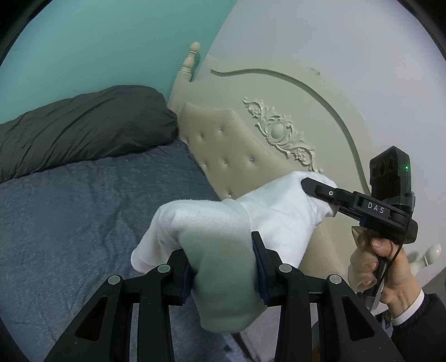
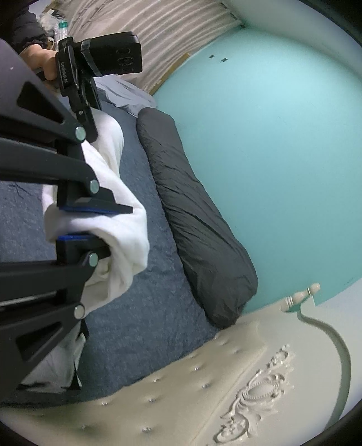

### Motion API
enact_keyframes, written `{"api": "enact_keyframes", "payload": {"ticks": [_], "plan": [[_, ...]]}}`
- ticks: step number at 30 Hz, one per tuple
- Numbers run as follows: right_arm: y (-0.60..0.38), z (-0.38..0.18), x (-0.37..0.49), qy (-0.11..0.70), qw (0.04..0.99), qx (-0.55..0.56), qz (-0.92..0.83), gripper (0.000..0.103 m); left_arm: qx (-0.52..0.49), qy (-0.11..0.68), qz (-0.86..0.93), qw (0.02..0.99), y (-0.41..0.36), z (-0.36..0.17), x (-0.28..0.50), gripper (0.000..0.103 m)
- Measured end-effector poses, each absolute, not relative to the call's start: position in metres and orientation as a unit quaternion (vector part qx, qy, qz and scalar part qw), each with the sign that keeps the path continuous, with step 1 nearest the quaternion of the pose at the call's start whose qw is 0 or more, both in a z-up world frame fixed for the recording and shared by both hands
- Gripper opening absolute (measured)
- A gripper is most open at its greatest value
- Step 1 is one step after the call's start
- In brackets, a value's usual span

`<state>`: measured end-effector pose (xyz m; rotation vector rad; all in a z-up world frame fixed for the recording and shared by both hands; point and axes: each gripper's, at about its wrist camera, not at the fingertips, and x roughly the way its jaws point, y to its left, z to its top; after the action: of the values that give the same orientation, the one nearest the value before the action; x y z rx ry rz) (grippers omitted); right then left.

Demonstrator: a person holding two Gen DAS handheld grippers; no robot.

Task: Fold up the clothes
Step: 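Carry the folded white shirt with both grippers toward the clothes stack by the headboard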

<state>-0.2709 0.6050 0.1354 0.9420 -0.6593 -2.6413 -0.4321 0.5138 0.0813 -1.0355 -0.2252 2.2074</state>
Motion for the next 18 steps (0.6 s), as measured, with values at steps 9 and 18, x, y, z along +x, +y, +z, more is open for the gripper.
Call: {"api": "enact_keyframes", "payload": {"ticks": [9, 18], "plan": [[0.675, 0.133, -0.265, -0.232, 0.099, 0.320, -0.913, 0.010, -0.412, -0.083, 0.833, 0.359, 0.585, 0.077, -0.446, 0.039], [0.716, 0.119, -0.200, -0.241, 0.072, 0.328, -0.911, 0.010, -0.441, -0.071, 0.802, 0.397, 0.636, 0.051, -0.403, 0.039]]}}
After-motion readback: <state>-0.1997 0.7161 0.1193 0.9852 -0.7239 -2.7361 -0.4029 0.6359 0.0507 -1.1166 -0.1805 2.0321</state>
